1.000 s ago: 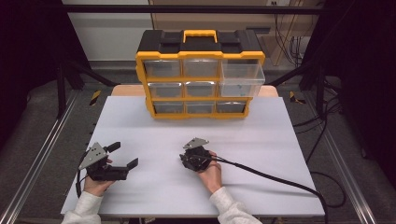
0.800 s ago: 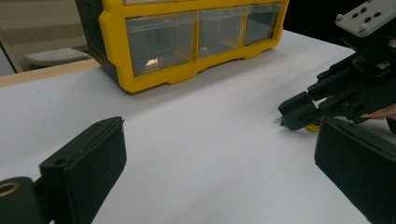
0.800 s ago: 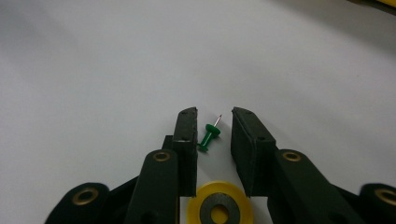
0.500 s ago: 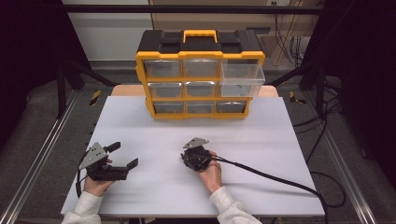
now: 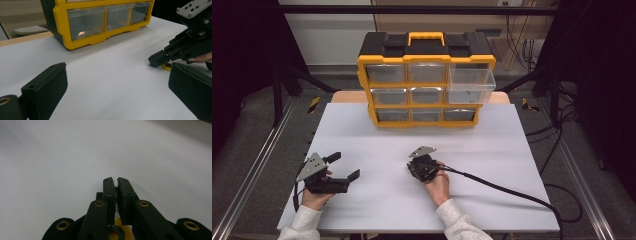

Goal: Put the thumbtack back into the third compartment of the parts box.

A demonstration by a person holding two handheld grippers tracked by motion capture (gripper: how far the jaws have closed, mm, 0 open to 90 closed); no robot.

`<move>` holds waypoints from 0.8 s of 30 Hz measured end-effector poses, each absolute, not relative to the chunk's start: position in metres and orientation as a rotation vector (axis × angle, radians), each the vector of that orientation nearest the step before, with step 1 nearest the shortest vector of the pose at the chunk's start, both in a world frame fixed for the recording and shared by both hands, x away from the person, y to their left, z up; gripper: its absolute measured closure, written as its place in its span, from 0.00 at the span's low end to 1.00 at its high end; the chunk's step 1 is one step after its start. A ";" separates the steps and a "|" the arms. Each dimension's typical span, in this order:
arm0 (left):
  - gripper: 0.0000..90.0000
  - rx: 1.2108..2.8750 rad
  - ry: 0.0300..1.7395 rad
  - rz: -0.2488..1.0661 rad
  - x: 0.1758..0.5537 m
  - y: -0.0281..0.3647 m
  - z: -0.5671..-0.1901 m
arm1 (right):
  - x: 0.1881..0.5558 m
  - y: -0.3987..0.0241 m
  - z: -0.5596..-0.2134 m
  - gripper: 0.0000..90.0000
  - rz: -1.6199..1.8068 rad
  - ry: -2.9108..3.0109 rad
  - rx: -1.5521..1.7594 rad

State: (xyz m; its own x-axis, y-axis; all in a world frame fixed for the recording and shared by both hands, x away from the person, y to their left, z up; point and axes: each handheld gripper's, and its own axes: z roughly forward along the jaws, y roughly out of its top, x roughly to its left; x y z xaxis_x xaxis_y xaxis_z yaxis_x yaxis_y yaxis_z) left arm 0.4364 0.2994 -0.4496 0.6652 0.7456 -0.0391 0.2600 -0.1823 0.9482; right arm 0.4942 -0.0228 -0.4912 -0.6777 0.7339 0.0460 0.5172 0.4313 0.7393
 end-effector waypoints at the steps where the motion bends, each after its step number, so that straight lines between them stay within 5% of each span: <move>1: 0.02 1.748 0.812 0.535 0.436 0.299 -0.450 | 0.494 -0.023 -0.491 0.95 1.093 2.406 1.086; 24: 0.02 1.748 0.814 0.535 0.436 0.299 -0.450 | 0.488 -0.034 -0.459 0.95 1.170 2.394 1.035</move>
State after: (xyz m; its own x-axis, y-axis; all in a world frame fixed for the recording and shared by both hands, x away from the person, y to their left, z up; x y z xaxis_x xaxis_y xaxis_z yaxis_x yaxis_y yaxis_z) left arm 0.4364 0.2992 -0.4498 0.6641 0.7466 -0.0387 0.2605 -0.1826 0.9480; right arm 0.4877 -0.0336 -0.4594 -0.7031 0.7088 0.0568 0.4801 0.4142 0.7732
